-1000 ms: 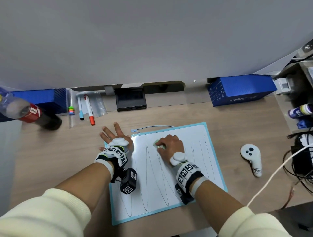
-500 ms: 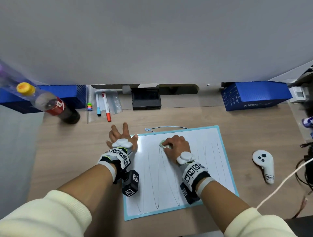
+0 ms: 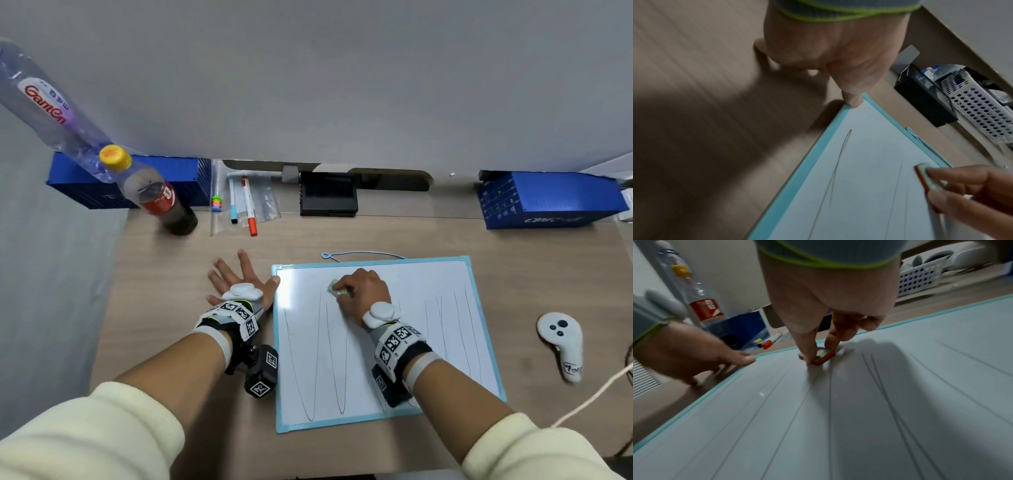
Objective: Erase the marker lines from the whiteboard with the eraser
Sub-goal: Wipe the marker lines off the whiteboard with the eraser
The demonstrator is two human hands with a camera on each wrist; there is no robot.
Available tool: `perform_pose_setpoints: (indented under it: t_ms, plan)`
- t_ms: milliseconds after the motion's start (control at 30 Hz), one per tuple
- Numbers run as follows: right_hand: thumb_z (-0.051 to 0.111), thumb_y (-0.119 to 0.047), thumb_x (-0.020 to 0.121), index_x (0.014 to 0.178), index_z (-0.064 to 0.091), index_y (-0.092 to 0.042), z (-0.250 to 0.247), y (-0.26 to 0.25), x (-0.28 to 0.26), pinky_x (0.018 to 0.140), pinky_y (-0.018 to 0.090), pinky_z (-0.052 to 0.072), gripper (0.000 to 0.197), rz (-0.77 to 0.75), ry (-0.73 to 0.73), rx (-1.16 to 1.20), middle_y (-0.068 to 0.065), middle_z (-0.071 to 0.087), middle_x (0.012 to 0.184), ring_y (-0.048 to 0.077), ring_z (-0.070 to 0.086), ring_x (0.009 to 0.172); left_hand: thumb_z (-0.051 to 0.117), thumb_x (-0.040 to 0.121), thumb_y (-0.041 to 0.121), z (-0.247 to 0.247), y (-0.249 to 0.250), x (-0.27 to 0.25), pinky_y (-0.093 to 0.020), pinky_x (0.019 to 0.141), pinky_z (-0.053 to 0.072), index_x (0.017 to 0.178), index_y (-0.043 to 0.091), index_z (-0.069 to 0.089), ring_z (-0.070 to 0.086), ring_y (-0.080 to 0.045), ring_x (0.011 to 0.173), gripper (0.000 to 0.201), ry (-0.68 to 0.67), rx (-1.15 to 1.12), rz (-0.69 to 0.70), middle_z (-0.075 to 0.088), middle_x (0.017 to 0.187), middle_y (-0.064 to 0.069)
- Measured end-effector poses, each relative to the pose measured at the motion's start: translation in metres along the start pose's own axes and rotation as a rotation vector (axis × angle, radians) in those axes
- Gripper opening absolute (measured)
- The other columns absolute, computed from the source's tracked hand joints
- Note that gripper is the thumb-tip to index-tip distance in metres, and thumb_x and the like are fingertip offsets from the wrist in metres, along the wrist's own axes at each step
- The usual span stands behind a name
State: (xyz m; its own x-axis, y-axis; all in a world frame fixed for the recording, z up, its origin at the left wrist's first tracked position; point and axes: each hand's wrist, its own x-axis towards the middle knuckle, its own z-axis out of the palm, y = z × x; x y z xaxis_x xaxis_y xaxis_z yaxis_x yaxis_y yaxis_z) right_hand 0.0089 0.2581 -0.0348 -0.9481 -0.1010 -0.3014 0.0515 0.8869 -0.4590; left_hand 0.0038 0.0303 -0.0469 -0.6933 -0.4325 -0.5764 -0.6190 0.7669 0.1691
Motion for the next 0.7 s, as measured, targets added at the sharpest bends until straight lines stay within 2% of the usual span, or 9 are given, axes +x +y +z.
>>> perform_pose_setpoints:
  t_ms: [100, 233, 333, 500, 567, 700]
  plan:
    - [0.065, -0.019, 0.075, 0.092, 0.072, -0.029, -0.003, -0.001, 0.01, 0.073, 0.03, 0.039, 0.021, 0.065, 0.064, 0.047, 0.004, 0.064, 0.093, 0.026, 0.052, 0.094, 0.047, 0.086, 0.068, -0.001, -0.003, -0.001, -0.064, 0.114, 0.011, 0.155, 0.038, -0.008, -0.012, -0.035, 0.149, 0.093, -0.006, 0.005, 0.011, -0.02, 0.162, -0.009]
    - [0.067, -0.021, 0.074, 0.091, 0.073, -0.027, 0.016, -0.022, -0.002, 0.073, 0.032, 0.043, 0.019, -0.053, -0.019, 0.046, 0.004, 0.064, 0.09, 0.028, 0.053, 0.091, 0.045, 0.089, 0.066, -0.004, -0.003, -0.002, -0.062, 0.115, 0.009, 0.155, 0.039, -0.008, -0.012, -0.033, 0.149, 0.089, -0.017, 0.031, 0.012, -0.019, 0.162, -0.008]
    - [0.068, -0.025, 0.076, 0.091, 0.073, -0.032, 0.019, -0.025, -0.01, 0.068, 0.03, 0.036, 0.017, -0.127, -0.067, -0.06, 0.002, 0.065, 0.088, 0.027, 0.055, 0.089, 0.046, 0.089, 0.066, -0.006, -0.003, -0.005, -0.062, 0.115, 0.01, 0.155, 0.039, -0.007, -0.011, -0.033, 0.149, 0.089, -0.021, 0.042, 0.012, -0.017, 0.163, -0.009]
    - [0.067, -0.019, 0.074, 0.09, 0.072, -0.028, 0.002, -0.014, 0.012, 0.069, 0.029, 0.037, 0.02, 0.044, 0.076, 0.018, 0.003, 0.062, 0.089, 0.027, 0.054, 0.09, 0.043, 0.089, 0.068, -0.009, -0.002, -0.01, -0.06, 0.116, 0.009, 0.155, 0.039, -0.007, -0.01, -0.032, 0.15, 0.088, -0.007, 0.054, 0.013, -0.016, 0.163, -0.008]
    - [0.066, -0.017, 0.074, 0.091, 0.073, -0.026, 0.011, -0.027, 0.007, 0.069, 0.029, 0.037, 0.02, -0.001, 0.046, 0.026, 0.004, 0.063, 0.088, 0.026, 0.053, 0.09, 0.043, 0.089, 0.068, -0.006, -0.004, -0.009, -0.06, 0.115, 0.009, 0.155, 0.039, -0.007, -0.009, -0.031, 0.15, 0.088, 0.011, 0.057, 0.013, -0.015, 0.163, -0.008]
    - [0.069, -0.023, 0.075, 0.091, 0.073, -0.028, 0.034, -0.042, -0.021, 0.071, 0.031, 0.04, 0.017, -0.2, -0.105, -0.018, 0.002, 0.064, 0.087, 0.025, 0.054, 0.089, 0.043, 0.089, 0.068, -0.003, -0.005, -0.009, -0.06, 0.115, 0.007, 0.155, 0.039, -0.009, -0.009, -0.032, 0.15, 0.089, 0.017, 0.049, 0.026, -0.016, 0.163, -0.008]
